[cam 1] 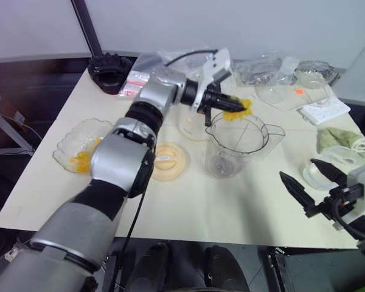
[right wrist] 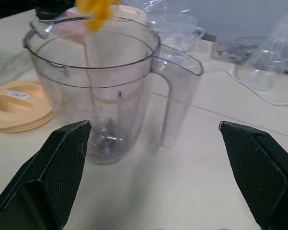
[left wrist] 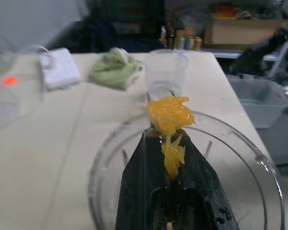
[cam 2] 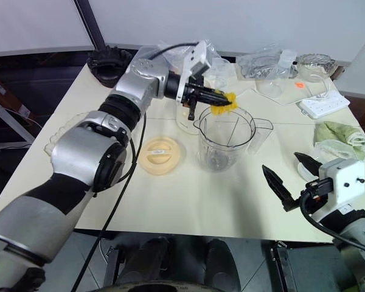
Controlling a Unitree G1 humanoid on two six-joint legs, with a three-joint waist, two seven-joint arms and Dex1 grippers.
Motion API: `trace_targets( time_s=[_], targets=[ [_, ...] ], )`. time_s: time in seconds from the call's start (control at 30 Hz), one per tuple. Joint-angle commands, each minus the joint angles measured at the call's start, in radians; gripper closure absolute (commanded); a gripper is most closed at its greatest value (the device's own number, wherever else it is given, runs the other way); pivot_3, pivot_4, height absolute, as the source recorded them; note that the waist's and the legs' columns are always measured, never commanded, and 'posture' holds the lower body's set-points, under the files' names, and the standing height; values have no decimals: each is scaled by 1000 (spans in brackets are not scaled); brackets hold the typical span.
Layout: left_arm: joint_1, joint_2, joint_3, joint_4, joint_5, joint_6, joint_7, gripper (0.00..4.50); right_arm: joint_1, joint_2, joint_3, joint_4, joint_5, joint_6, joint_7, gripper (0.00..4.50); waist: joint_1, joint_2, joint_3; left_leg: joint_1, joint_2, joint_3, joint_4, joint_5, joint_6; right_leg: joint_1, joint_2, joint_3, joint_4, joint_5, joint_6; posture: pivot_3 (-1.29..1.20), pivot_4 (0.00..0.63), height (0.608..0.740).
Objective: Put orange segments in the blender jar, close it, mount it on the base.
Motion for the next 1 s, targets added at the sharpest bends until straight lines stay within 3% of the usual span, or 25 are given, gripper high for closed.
trace_targets(
  time_s=[0.03,0.13,0.37,0.5,0.63,0.77,0.87,1.0],
  targets=[
    [3,-18,-26,-25,37,-46,-9,4454,9,-11,-28,-38,9,-10,-10,0,0,0,0,0,0,0,0,0,0,0,0,0,0,0,0,0,150,740],
    [17,-28,-40,-24,61,-66,6,3561,11,-13,-24,-37,2,-13,-14,0,-1,0,0,0,-1,0,0,0,1,0,-1,0,0,0,1,0,150,740],
    [14,-42,-4,-38,39,-67,46,70,11,-15,-8,-16,-28,-20,-14,0,0,0,0,0,-1,0,0,0,1,1,-1,0,0,-1,1,0,150,740],
    [-8,-9,64,-72,-18,-46,94,70,0,11,53,15,-102,-35,-45,0,-2,0,0,0,-1,0,0,0,1,0,-1,0,0,-1,2,0,150,740],
    [34,66,143,-236,-129,45,35,70,1,82,106,90,-263,-112,-132,0,-5,2,0,0,-1,0,0,0,1,0,-1,0,0,-1,2,0,150,740],
    [233,166,144,-665,-248,305,-1,70,-28,142,71,194,-315,-130,-203,0,-11,7,-3,1,-1,0,-1,-1,1,0,-1,1,0,-1,1,0,150,740],
    [487,277,116,-1088,-351,518,4,70,-18,132,49,245,-354,-121,-211,0,-16,13,-3,1,-1,0,-2,-1,1,0,-1,3,0,-1,1,0,150,740],
    [697,379,103,-1382,-420,664,70,70,-57,143,5,319,-361,-94,-258,0,-17,13,-3,1,-1,-1,-2,0,0,-1,-1,5,2,-1,0,0,150,740]
  ],
)
